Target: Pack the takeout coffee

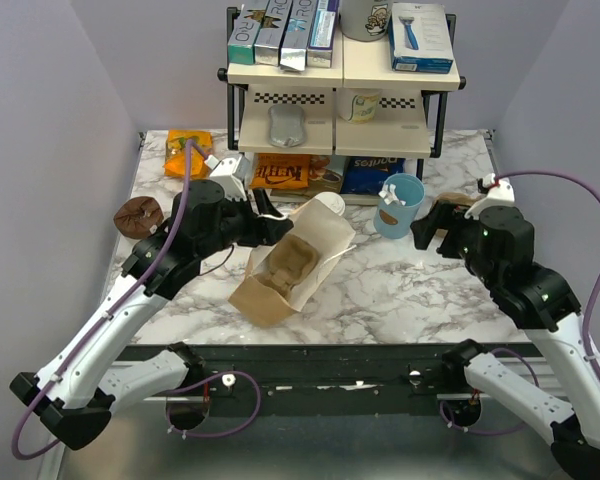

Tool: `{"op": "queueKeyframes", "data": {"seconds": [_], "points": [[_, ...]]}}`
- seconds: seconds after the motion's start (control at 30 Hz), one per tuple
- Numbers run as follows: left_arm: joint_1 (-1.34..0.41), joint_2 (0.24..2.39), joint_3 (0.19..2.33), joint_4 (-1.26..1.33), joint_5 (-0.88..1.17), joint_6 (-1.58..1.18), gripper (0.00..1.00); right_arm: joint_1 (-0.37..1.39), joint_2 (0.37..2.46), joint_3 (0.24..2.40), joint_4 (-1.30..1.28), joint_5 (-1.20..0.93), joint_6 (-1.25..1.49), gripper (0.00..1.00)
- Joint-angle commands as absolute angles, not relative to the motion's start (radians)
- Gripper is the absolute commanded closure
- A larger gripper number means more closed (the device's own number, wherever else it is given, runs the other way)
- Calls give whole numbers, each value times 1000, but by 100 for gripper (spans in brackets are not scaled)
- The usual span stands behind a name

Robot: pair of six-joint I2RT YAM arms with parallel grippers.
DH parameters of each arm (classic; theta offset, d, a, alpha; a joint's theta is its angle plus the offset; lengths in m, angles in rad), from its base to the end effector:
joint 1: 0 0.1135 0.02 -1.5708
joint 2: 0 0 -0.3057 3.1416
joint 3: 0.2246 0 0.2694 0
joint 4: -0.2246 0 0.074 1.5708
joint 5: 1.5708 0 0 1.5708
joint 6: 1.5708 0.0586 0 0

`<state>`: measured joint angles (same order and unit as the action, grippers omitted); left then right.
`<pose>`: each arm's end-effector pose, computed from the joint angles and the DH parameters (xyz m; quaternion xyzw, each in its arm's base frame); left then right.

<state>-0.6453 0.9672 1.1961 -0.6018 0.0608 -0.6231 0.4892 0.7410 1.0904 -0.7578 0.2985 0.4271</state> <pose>0.1673 -0.1304 0.4349 0.0263 0.8253 -0.3541 0.4391 0.1317 0.0506 0.4145 0.0559 0.8286 0.1287 0.5419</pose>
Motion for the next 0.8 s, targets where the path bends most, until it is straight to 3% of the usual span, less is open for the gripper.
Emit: {"op": "queueKeyframes", "data": {"seconds": [0.0,0.23,0.53,0.63,0.77], "points": [[-644,947,1194,-563,208,-707,32,485,773,1078,-727,265,414,0],[-646,919,1111,-450,393,-885,34,485,816,1072,-715,215,413,0],[-620,1023,1041,-510,315,-876,32,486,864,1071,-701,137,397,0],[-569,1078,1072,-564,282,-841,31,485,902,1081,-674,55,356,0],[-531,1114,1080,-551,334,-807,25,486,951,1066,-522,-288,232,0]]}}
